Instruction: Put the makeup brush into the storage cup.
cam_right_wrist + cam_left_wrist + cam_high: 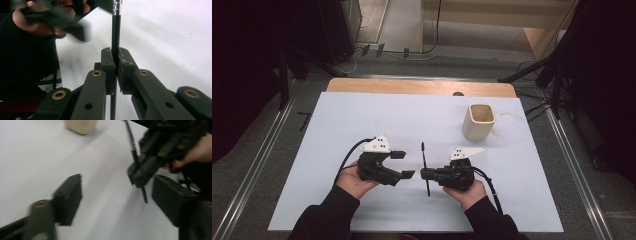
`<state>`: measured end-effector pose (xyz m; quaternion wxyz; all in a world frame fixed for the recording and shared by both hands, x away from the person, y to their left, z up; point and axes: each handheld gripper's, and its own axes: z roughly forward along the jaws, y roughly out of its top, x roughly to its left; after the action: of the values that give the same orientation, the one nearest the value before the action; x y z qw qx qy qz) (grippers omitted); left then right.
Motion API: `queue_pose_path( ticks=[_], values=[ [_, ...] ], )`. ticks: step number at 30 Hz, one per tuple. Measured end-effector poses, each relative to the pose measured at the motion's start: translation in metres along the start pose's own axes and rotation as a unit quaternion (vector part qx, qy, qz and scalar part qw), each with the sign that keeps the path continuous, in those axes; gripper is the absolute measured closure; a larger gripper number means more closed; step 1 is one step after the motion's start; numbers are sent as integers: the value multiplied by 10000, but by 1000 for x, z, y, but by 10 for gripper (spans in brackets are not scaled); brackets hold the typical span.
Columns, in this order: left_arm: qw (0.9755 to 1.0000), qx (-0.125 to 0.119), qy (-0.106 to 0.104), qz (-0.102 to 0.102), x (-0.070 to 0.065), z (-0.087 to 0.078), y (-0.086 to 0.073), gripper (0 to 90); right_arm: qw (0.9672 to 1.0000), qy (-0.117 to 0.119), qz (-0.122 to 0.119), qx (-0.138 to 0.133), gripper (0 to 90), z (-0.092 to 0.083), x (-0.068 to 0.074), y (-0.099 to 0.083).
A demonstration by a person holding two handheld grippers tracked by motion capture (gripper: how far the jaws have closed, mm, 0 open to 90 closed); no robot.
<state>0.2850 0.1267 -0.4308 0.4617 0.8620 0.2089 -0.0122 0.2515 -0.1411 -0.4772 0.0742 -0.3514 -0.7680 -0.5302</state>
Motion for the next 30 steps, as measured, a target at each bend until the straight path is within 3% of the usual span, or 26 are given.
queue_pose_path(
  ticks=[1, 4, 6, 24, 28, 30],
  values=[
    [10000, -5, -90, 39, 1, 0, -1, 231, 10000, 0, 0, 0, 861, 0, 0, 0],
    [9999, 45, -98, 1, 2, 0, -3, 222, 10000, -10, -15, 11, 861, -1, -1, 0],
    [10000, 42, -69, -21, 2, 0, -3, 191, 10000, -17, -15, 10, 861, -1, -1, 0],
    [9998, 17, 17, -175, 10, -11, -14, 191, 9999, -131, 47, -65, 860, -7, -6, 1],
    [9997, 33, 197, -155, 10, -13, -16, 191, 9998, -162, 30, -87, 860, -9, -7, 2],
    [9992, 130, 284, -261, 11, -13, -17, 191, 9998, -174, 71, -91, 860, -10, -7, 2]
  ],
)
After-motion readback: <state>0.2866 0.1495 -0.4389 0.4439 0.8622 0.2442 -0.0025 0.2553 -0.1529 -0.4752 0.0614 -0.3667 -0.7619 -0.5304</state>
